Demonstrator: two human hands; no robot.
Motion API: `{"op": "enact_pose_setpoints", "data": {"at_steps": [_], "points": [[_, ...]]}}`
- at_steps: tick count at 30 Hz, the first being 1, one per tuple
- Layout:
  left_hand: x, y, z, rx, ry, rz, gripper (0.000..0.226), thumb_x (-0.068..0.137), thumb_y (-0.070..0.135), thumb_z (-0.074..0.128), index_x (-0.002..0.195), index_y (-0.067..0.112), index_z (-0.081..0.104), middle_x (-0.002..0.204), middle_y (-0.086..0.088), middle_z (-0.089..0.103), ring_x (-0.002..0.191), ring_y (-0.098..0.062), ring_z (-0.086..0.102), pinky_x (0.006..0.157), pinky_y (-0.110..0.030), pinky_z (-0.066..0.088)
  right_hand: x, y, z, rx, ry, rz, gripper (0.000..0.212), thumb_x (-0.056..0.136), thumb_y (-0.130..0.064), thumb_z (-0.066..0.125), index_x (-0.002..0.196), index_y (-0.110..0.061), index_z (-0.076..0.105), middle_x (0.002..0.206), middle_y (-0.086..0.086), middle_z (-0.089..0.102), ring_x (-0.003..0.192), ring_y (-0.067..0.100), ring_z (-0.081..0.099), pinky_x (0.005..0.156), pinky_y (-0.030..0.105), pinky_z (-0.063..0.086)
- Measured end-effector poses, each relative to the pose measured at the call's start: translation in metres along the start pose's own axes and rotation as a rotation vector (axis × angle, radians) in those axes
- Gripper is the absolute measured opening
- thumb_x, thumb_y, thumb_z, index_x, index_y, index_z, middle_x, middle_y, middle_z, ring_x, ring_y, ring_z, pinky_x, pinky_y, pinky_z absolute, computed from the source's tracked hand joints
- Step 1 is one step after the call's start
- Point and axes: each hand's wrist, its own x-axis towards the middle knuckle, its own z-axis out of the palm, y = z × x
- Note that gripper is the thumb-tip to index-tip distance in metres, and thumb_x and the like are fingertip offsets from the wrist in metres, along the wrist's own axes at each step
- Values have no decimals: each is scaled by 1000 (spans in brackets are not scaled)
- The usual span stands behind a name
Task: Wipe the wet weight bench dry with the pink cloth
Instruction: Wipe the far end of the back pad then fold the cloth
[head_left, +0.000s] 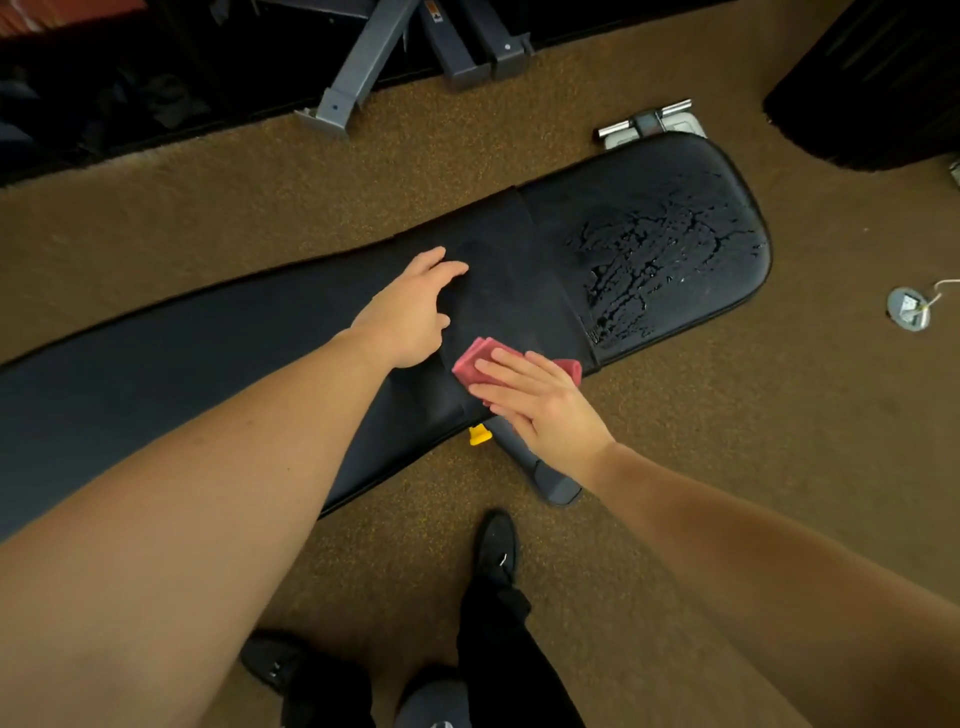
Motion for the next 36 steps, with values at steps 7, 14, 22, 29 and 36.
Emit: {"op": "enact_pose_setpoints", "data": {"at_steps": [7, 14, 22, 29, 36], "points": [[-5, 4, 3, 79, -103, -15, 74, 96, 2, 57, 156, 33, 28, 167, 12, -3, 154, -19, 9, 120, -40, 28, -43, -56, 31, 333, -253, 4, 37, 95, -3, 63, 129, -15, 69, 142, 1, 60, 136, 14, 49, 116, 34, 38], [-10, 14, -4, -124, 169, -7, 32, 103, 24, 49, 134, 26, 59, 143, 5, 53, 128, -11, 51, 101, -20, 36, 4, -59, -47, 581, 398, 671, 29, 106, -17, 44, 109, -27, 70, 106, -17, 66, 84, -5, 61, 67, 10, 47], [0, 75, -12, -924, 60, -52, 25, 99, 40, 60, 117, 25, 67, 107, 4, 75, 99, -11, 71, 90, -38, 57, 104, -32, -114, 1205, 410, 710, 43, 104, -7, 37, 130, -32, 61, 133, -6, 65, 120, 11, 63, 97, 40, 56], [23, 79, -23, -1221, 221, -151, 31, 100, 37, 58, 130, 29, 54, 122, 4, 68, 112, -13, 67, 100, -46, 53, 105, 1, -124, 856, 305, 781, 36, 85, -32, 81, 114, -30, 59, 109, 2, 66, 91, 13, 65, 82, 35, 58], [44, 96, -35, -1134, 188, -204, 35, 101, 38, 57, 132, 22, 52, 119, 1, 67, 103, -16, 71, 92, -48, 58, 110, 29, -159, 954, 172, 754, 36, 102, -46, 52, 107, -15, 69, 104, 7, 75, 99, 23, 73, 93, 45, 57]]}}
